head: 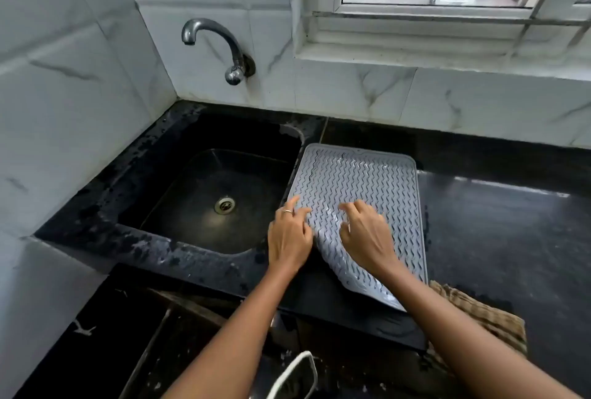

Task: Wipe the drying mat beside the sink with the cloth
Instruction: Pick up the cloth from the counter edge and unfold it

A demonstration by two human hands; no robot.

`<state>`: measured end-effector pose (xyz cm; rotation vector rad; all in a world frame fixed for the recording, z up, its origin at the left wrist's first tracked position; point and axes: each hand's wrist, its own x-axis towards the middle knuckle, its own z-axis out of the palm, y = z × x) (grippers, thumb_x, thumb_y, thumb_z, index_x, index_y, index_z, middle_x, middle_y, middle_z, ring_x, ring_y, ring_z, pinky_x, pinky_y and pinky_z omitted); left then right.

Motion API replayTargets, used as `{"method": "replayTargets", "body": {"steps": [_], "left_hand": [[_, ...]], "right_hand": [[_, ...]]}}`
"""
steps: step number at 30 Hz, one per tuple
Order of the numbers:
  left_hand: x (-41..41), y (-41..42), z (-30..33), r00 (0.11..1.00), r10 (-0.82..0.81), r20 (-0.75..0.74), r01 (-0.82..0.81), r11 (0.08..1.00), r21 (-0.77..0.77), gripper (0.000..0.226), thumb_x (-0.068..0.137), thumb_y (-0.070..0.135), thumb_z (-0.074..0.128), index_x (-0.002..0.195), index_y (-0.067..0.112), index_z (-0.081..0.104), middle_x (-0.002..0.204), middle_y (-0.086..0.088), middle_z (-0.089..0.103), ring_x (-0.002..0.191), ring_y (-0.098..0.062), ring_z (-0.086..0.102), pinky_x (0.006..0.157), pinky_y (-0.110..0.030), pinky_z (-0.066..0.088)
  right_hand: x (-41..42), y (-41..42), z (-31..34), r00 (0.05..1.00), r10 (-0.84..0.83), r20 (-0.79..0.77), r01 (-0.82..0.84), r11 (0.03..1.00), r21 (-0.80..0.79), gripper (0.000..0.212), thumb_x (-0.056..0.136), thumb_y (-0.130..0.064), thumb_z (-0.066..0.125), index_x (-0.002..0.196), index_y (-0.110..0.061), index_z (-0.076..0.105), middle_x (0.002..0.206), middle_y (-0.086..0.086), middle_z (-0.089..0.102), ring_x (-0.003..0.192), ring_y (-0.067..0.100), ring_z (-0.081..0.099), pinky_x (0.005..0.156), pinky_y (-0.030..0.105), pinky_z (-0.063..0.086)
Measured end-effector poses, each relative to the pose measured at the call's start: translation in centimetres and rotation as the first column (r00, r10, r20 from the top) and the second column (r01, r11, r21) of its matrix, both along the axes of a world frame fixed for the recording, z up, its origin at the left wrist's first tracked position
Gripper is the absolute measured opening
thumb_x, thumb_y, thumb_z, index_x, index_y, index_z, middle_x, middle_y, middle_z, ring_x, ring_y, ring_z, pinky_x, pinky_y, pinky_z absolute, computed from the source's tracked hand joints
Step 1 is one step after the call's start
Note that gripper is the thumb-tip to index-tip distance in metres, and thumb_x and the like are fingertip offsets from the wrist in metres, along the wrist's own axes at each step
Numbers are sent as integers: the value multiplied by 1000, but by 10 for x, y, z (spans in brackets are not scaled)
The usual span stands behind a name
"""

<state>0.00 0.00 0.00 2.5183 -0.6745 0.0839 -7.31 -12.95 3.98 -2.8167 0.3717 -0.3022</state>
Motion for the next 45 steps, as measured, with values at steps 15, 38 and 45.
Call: {"method": "replayTargets", "body": {"steps": [15,38,45], "left_hand": [[24,-11,-1,625,79,-777,-487,817,-309,41,90,15,60,129,13,50,124,-8,61,113,-21,59,99,-34,47],[12,19,5,941,-14,-339,132,935,329,50,87,30,64,132,23,45,138,-4,45,127,-27,37,103,-39,33],[12,17,4,960,-28,-280,133,921,367,51,89,31,61,135,23,41,141,-5,43,130,-27,36,104,-41,32]], "right_hand": [[-20,35,-24,915,196,-352,-232,971,-62,94,73,-13,62,150,-20,8,157,6,3,135,30,19,99,42,32],[-16,33,-57,826,313,-468,-283,950,135,81,83,-52,55,150,-25,18,161,0,5,147,24,3,115,50,9],[-8,25,-48,831,322,-454,-260,946,195,66,86,-43,56,146,-31,30,160,-2,15,145,21,11,112,46,17]]}}
